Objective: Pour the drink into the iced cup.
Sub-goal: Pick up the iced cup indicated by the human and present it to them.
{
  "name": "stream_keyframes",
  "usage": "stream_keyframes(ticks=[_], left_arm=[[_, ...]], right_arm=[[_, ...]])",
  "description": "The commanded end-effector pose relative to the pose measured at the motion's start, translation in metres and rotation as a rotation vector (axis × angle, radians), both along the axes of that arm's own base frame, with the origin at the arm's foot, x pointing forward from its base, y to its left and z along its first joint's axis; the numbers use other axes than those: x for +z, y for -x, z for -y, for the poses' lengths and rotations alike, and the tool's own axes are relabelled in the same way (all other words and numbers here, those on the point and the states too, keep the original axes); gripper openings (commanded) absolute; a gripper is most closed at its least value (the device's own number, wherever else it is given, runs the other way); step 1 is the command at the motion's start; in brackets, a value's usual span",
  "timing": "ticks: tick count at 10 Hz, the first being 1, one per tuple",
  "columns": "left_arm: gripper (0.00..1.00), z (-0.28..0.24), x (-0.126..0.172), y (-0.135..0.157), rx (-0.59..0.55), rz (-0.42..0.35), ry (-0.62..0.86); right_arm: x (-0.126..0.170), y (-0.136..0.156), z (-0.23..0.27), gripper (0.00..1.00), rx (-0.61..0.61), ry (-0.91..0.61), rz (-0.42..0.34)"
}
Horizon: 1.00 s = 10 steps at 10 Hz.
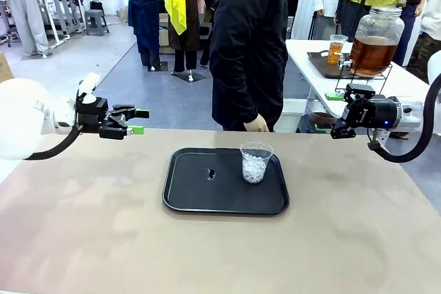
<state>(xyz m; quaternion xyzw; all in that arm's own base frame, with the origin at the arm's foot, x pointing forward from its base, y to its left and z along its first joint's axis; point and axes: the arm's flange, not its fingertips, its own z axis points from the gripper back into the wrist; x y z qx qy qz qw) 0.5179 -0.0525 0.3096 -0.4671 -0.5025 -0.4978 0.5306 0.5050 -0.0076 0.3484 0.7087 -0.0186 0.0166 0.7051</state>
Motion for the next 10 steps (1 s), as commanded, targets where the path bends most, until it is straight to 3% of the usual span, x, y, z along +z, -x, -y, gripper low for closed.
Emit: stream_keyframes(ticks=[1, 10], left_arm=[[1.0, 0.0023, 0.0026, -0.0006, 0.01, 0.004, 0.006], [1.0, 0.0023, 0.0026, -0.0006, 0.01, 0.004, 0.006]], right_arm=[[0.0018, 0.0001, -0.0014, 1.0, -0.003, 0.003, 0.004], [0.0018, 0.0001, -0.0014, 1.0, -0.003, 0.003, 0.004]])
